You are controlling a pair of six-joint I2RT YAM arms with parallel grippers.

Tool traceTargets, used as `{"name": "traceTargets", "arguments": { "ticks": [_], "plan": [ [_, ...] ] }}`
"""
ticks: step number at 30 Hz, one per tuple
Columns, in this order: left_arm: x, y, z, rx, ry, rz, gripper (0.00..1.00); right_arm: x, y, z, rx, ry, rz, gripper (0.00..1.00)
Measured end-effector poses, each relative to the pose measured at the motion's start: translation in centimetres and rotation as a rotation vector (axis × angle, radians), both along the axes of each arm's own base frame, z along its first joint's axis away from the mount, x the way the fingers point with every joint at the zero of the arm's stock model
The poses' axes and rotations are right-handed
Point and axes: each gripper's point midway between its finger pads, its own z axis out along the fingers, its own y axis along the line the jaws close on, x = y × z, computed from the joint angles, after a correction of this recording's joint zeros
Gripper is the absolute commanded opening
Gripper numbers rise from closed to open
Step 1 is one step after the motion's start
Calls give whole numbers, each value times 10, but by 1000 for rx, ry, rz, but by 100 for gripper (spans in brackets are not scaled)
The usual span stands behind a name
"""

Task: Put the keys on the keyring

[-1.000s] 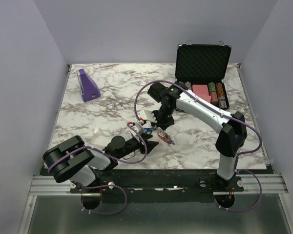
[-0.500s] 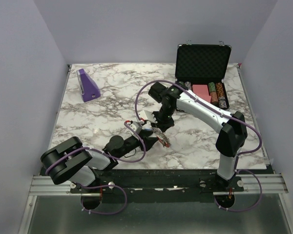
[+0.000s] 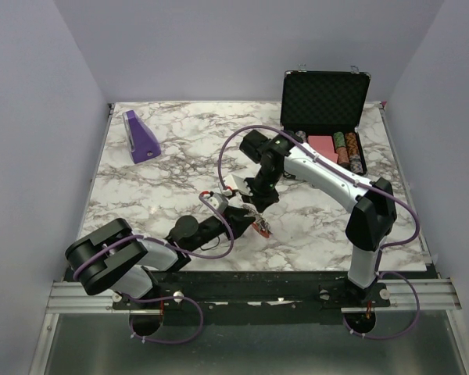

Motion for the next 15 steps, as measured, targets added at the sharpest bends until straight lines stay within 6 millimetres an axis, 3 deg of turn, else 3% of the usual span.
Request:
{"name": "traceTargets", "arguments": {
  "ticks": [11,15],
  "plan": [
    [-2,-4,7,-22,-11,-26,34,-3,3,2,28,27,0,1],
    [-4,-6,9,-27,-16,-41,21,-4,4,4,36,34,1,1]
  ]
}}
